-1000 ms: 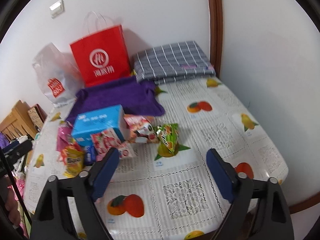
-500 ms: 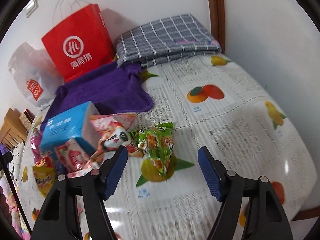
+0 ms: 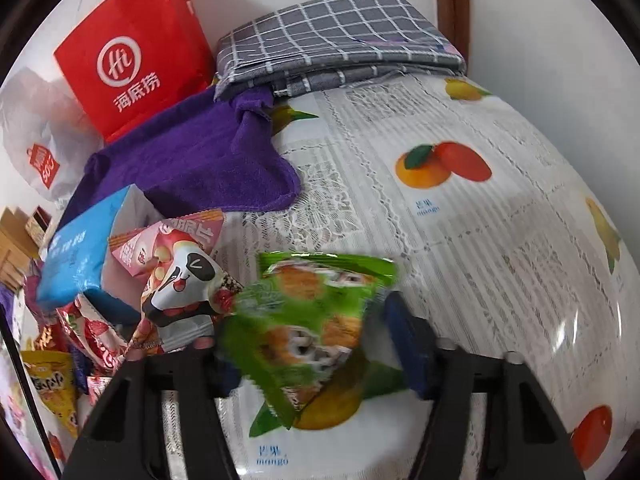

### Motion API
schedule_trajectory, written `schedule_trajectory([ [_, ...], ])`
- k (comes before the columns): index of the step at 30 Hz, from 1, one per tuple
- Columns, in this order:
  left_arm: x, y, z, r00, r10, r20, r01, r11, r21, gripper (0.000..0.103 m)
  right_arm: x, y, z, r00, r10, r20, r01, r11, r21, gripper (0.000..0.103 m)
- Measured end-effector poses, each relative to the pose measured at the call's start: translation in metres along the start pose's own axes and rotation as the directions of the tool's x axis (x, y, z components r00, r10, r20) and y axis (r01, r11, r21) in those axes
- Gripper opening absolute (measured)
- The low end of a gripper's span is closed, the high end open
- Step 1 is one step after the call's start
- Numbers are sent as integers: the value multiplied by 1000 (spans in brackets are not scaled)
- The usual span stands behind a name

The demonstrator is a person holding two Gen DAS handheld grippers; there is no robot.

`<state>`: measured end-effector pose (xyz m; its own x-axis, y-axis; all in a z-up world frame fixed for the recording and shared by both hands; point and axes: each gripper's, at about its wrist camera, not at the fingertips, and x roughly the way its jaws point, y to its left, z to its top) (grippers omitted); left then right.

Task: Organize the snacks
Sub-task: 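Grasp the green snack bag with the right tool while the left tool grasps the pink snack bag, then carry the green bag in the right tool and the pink bag in the left tool over the purple towel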

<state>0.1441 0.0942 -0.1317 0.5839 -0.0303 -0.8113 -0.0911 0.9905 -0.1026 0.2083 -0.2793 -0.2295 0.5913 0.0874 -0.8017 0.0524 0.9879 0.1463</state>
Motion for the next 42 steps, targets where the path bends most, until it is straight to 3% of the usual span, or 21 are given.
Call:
schedule_trajectory([
  [10,12,12,-4,1000,-12,-10,12,1000,-20,102,-20,-8,-5,999,-18,45,17,1000,16,53],
  [20,55,4,15,998,-26,-51,26,1000,-5,102,-39,-18,-16,998,-29,59,29,1000,5,53],
  [25,70,3,19,997,-31,-73,31,1000,-1,89,-42,-15,-25,998,-40,46,41,999,-15,53],
  [27,74,4,20,995,-55,-83,55,998,-12,76,-43,-14,-30,999,-29,33,29,1000,-10,53],
  [29,73,7,21,994,-79,-77,77,997,-27,70,-43,-12,-33,999,-33,27,33,999,-7,53],
  [30,72,7,21,994,-85,-71,83,996,-30,59,-43,-10,-35,999,-35,25,35,999,-11,53],
  [42,13,20,14,994,-113,-4,112,992,-53,56,-81,3,-54,998,-19,52,21,999,-28,53],
])
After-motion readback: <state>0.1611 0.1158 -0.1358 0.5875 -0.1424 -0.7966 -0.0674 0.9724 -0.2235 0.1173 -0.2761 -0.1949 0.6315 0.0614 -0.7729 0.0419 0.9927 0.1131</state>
